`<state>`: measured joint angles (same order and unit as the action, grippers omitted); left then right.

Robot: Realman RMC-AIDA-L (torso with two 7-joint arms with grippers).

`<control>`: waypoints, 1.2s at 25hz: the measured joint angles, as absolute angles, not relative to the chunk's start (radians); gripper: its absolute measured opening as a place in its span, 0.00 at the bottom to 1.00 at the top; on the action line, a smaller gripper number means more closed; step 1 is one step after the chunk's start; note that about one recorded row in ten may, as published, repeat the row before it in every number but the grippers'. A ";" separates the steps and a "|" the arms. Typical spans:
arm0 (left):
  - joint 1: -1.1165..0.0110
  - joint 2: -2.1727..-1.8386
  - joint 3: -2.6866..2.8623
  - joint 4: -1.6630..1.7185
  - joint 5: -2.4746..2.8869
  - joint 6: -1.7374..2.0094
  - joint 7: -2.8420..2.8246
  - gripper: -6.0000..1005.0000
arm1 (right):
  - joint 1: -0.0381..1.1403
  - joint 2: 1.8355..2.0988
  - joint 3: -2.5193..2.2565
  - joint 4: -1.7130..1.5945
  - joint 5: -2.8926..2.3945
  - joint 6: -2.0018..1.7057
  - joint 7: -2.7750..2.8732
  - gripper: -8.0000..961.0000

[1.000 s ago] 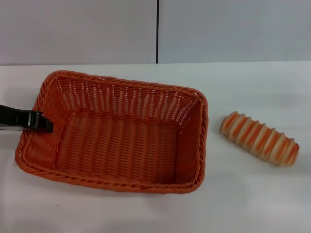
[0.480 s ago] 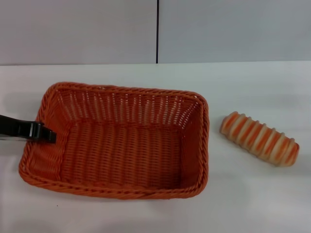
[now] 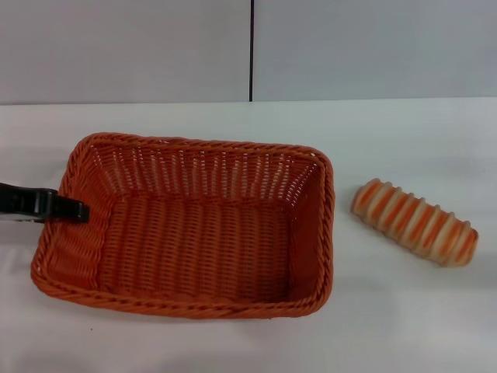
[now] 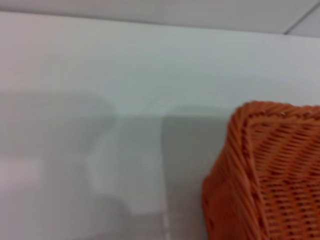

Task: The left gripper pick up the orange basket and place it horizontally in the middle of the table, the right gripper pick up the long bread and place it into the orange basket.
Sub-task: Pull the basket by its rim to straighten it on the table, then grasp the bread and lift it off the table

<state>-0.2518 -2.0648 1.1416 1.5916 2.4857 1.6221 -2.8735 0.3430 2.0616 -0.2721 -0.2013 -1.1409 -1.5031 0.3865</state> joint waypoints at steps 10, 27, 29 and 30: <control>-0.275 -2.061 0.968 1.589 2.461 1.614 -2.747 0.61 | 0.335 2.065 -0.274 -0.223 -1.151 -1.489 0.444 0.34; -0.235 -2.060 0.554 1.276 1.975 1.619 -2.171 0.61 | 0.347 2.068 -0.299 -0.904 -1.895 -1.463 1.589 0.34; -0.231 -2.060 0.542 1.229 1.953 1.620 -2.093 0.61 | 0.372 2.058 -0.326 -1.041 -2.038 -1.542 1.809 0.34; -0.228 -2.060 0.537 1.202 1.937 1.620 -2.030 0.61 | 0.372 2.058 -0.326 -1.041 -2.038 -1.542 1.809 0.34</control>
<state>-0.2277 -2.0603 0.5368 1.2023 1.9369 1.6202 -2.0302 0.3717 2.0577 -0.3265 -1.0405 -2.0380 -1.5419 1.8089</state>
